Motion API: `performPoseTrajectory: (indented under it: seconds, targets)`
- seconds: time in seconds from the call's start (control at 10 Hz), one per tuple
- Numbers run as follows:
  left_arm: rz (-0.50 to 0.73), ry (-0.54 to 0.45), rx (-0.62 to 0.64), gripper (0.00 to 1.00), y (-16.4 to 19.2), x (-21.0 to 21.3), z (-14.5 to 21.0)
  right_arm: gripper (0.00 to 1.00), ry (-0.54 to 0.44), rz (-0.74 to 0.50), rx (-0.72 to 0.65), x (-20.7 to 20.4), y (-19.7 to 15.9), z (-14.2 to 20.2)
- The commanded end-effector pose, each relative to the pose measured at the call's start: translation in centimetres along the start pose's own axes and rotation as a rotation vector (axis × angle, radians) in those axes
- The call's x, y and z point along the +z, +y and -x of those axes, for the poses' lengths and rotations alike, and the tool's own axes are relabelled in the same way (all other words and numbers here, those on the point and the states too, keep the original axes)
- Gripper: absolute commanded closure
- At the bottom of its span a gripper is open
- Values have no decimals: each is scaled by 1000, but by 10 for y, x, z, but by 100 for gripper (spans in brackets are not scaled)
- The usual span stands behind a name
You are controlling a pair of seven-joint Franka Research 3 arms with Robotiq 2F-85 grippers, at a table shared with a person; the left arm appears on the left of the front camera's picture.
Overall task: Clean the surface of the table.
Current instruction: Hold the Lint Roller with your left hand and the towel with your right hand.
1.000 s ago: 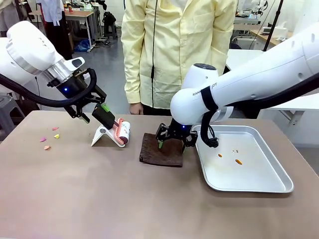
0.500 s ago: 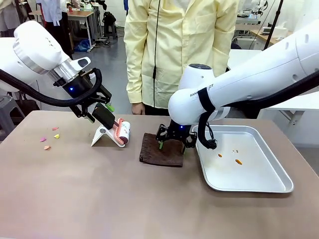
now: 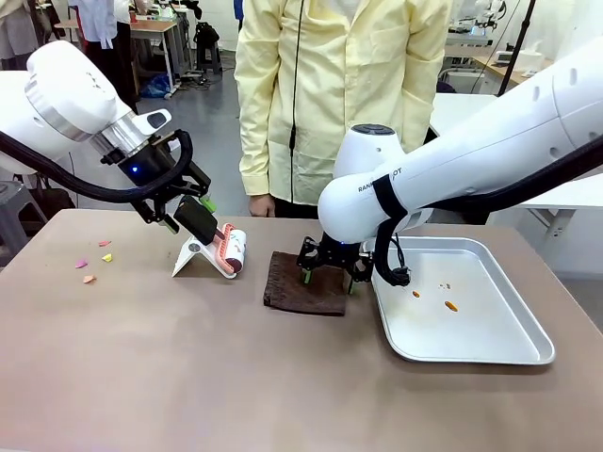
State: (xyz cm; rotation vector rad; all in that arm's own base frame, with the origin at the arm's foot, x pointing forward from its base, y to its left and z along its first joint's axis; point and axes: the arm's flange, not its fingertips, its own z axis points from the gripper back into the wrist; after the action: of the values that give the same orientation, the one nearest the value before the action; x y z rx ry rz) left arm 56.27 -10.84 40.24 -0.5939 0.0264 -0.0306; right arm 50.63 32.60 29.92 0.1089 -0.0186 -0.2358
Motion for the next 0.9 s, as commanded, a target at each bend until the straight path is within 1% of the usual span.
performPoseTrajectory:
  seconds: [0.0,0.1,0.2,0.5,0.6,0.7,0.8]
  targets:
    - [-3,10,-3,0,0,3,-4,0,-25,29,-34,-1,9,-2]
    - [0,-4,0,0,1,4,-5,0,-19,27,-41,-1,9,-2]
    - [-8,-40,10,0,-1,4,-6,0,-14,25,-40,-2,8,-1]
    - [11,-74,-13,0,-4,3,-5,0,1,39,-60,-3,7,-2]
    - [15,-78,-12,12,-5,2,-5,60,-8,35,-55,-3,7,-1]
    - [3,-80,-19,57,-6,2,-5,60,-4,25,-38,-2,7,0]
    - [-1,-81,-22,69,-5,2,-5,100,-1,20,-39,-3,8,0]
